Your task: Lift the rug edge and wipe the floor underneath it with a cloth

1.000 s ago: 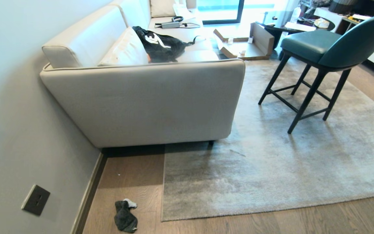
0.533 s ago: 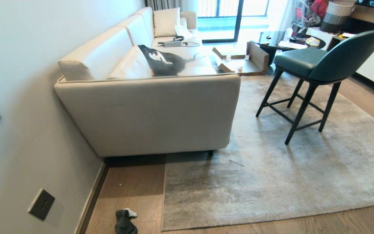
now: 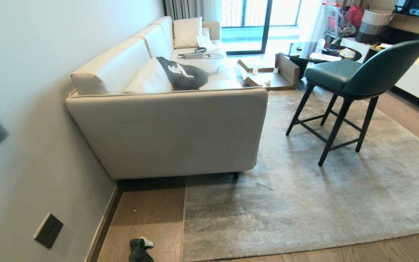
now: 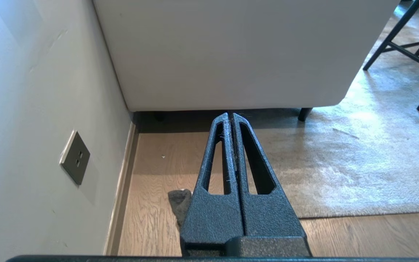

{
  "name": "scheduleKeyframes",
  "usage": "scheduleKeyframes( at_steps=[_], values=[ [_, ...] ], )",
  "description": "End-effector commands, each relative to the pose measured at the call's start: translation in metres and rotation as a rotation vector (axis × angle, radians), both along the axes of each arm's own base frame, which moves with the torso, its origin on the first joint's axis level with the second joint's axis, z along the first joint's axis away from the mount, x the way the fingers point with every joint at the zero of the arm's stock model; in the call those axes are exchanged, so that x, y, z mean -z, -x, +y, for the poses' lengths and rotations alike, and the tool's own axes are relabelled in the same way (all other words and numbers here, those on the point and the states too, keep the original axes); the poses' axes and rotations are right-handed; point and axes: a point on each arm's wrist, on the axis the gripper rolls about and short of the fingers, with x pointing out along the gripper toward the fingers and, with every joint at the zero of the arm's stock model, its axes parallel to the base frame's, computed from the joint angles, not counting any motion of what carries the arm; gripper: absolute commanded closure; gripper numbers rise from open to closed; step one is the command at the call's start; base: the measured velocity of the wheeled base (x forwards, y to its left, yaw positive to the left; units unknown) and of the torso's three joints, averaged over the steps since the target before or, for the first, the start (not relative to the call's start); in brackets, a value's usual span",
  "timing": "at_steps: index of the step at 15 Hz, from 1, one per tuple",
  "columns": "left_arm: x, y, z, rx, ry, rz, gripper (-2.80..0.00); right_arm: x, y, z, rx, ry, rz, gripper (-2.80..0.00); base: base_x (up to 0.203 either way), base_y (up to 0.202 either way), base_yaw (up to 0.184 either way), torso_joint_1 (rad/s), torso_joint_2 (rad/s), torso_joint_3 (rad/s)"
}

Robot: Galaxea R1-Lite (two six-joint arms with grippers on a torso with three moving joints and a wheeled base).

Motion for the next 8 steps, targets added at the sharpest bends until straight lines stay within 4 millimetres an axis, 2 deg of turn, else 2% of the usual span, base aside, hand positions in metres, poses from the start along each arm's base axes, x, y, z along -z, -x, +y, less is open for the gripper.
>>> scheduleKeyframes(
  at_steps=[1, 8],
  values=[
    [0.0, 0.0, 0.0, 0.0, 0.002, 0.0, 0.0, 0.0, 0.0, 0.0, 0.0, 0.0, 0.0, 0.0, 0.0, 0.0, 0.0, 0.0, 0.0, 0.0],
    [-0.0001, 0.0, 0.0, 0.0, 0.002, -0.001, 0.0, 0.0, 0.0, 0.0, 0.0, 0.0, 0.0, 0.0, 0.0, 0.0, 0.0, 0.0, 0.0, 0.0]
  ],
)
